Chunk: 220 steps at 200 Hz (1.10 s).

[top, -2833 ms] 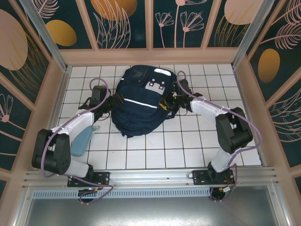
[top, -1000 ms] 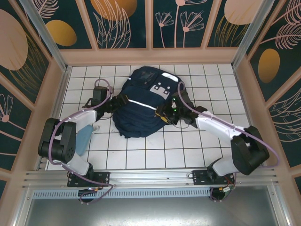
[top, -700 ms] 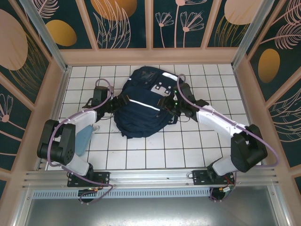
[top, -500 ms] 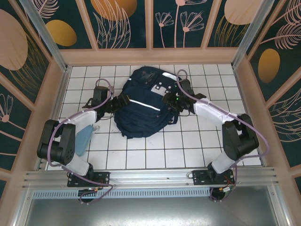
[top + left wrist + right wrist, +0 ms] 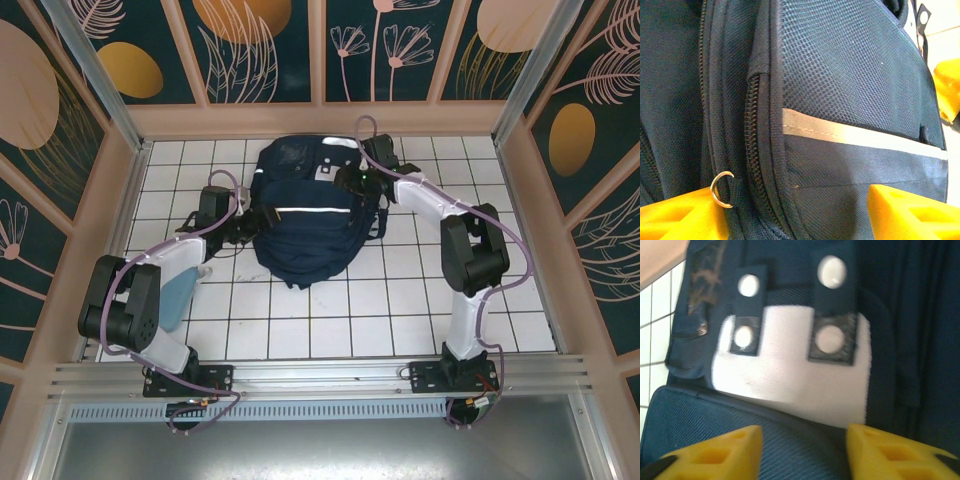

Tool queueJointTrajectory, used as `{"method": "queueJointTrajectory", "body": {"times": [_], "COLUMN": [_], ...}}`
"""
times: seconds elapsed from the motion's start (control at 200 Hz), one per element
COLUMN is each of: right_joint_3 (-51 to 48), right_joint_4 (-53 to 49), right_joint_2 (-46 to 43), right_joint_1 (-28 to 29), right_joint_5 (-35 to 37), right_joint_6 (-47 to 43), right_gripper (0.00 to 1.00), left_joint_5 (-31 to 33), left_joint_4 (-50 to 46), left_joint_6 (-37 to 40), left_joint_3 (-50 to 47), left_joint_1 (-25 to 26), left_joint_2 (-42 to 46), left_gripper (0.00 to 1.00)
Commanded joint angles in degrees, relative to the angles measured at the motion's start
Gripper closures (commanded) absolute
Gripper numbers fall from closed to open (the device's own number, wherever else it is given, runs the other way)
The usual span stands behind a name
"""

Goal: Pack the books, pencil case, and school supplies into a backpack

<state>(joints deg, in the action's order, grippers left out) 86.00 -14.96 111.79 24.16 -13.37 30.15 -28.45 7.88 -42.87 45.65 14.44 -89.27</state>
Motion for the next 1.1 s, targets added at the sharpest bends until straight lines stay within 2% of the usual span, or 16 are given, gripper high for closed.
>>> {"method": "queueJointTrajectory", "body": {"times": [0.0, 0.085, 0.175, 0.265, 0.29, 0.34, 0.405, 0.546, 0.561, 0.591, 0.616, 0.656, 0.716, 0.841, 0.911, 1.096], "right_joint_3": [-1.10, -9.20, -15.93, -20.31, -20.93, -25.04, -31.11, -29.81, -29.33, -28.34, -27.46, -26.04, -24.65, -23.46, -22.92, -23.13], "right_joint_4": [-0.33, 3.47, 6.12, 6.61, 6.05, 7.47, 13.14, 8.97, 8.17, 6.50, 5.19, 2.88, 0.13, -4.24, -5.95, -3.40], "right_joint_2": [-5.43, -12.32, -18.63, -23.29, -24.12, -26.37, -29.68, -28.33, -28.01, -27.14, -26.51, -25.51, -23.86, -21.13, -19.75, -18.03], "right_joint_1": [-0.01, -0.93, -0.87, -1.03, -1.78, -4.30, -4.56, -4.72, -4.73, -4.79, -4.77, -4.64, -4.59, -2.35, -1.89, -1.93], "right_joint_5": [3.16, 1.36, 0.30, 2.46, 0.11, -10.22, -10.90, -9.66, -9.36, -9.74, -10.22, -11.04, -13.27, -10.75, -11.92, -12.90], "right_joint_6": [-8.64, -15.69, -25.43, -33.05, -35.09, -42.01, -47.94, -53.10, -53.40, -54.15, -55.11, -56.58, -59.35, -66.04, -69.16, -73.32], "right_gripper": [0.42, 0.38, 0.38, 0.37, 0.37, 0.36, 0.32, 0.30, 0.27, 0.04, 0.01, 0.01, 0.10, 0.11, 0.14, 0.31], "left_joint_5": [0.15, 1.42, 2.86, 3.57, 3.65, 3.83, 3.86, 3.84, 3.84, 3.92, 4.01, 4.01, 3.93, 4.12, 4.23, 4.52], "left_joint_4": [-0.44, -0.91, -1.77, -2.68, -2.74, -2.79, -2.69, -3.31, -3.33, -3.53, -3.70, -3.91, -4.01, -4.19, -4.36, -5.33], "left_joint_6": [1.28, 1.47, 1.73, 2.08, 2.02, 2.07, 2.09, 2.34, 2.31, 2.48, 2.59, 2.77, 2.88, 3.06, 3.23, 3.59], "left_joint_3": [0.63, 0.93, 1.44, 2.14, 2.34, 2.44, 2.43, 2.84, 2.86, 2.94, 3.05, 3.22, 3.38, 3.82, 4.09, 4.98], "left_joint_1": [0.59, 0.57, 0.56, 0.58, 0.59, 0.57, 0.59, 0.59, 0.58, 0.59, 0.59, 0.59, 0.53, 0.63, 0.58, 0.59], "left_joint_2": [1.71, 1.79, 1.67, 1.32, 1.26, 1.25, 1.34, 1.46, 1.55, 1.55, 1.56, 1.55, 1.55, 1.44, 1.21, 0.22], "left_gripper": [0.30, 0.29, 0.29, 0.29, 0.29, 0.28, 0.28, 0.28, 0.27, 0.27, 0.27, 0.27, 0.27, 0.27, 0.27, 0.27]}}
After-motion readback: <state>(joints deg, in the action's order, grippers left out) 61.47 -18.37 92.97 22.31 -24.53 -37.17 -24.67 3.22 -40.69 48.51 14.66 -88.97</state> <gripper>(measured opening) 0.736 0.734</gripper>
